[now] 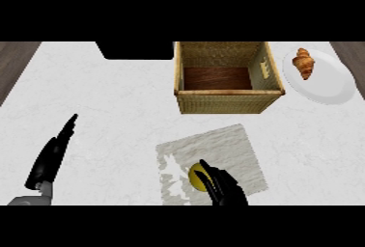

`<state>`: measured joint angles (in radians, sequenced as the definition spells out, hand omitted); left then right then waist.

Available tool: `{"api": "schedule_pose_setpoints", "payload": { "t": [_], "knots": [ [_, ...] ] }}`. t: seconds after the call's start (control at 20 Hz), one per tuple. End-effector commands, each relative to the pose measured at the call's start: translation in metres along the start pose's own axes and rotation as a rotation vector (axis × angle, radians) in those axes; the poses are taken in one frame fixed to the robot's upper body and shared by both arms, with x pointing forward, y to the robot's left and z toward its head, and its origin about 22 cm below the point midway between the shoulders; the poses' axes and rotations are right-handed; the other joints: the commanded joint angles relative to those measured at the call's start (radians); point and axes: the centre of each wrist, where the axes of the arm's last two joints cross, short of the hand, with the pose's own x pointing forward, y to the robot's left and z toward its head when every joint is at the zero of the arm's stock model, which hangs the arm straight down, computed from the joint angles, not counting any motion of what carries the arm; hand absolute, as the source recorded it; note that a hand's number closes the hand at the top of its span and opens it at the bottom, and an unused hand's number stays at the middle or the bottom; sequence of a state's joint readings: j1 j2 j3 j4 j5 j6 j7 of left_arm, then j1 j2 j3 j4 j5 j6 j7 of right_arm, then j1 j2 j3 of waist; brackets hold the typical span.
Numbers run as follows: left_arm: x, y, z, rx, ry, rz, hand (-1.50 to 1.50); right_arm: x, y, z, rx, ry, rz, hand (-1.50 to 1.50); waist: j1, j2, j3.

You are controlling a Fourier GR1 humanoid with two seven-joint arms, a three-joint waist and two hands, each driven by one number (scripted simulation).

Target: Pick the lemon from the placemat and place it in the basket

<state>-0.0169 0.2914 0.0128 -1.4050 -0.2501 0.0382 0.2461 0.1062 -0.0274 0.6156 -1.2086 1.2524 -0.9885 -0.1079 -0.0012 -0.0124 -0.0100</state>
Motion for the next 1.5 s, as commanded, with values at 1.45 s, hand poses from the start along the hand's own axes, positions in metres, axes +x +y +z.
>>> {"api": "schedule_pose_setpoints", "payload": {
  "t": [1.45],
  "knots": [
    [-0.004, 0.016, 0.009, 0.032, 0.022, -0.001, 0.0, -0.101, -0.277, -0.168, -0.01, 0.567, 0.345, 1.5, -0.015, 0.001, 0.007]
  ]
}}
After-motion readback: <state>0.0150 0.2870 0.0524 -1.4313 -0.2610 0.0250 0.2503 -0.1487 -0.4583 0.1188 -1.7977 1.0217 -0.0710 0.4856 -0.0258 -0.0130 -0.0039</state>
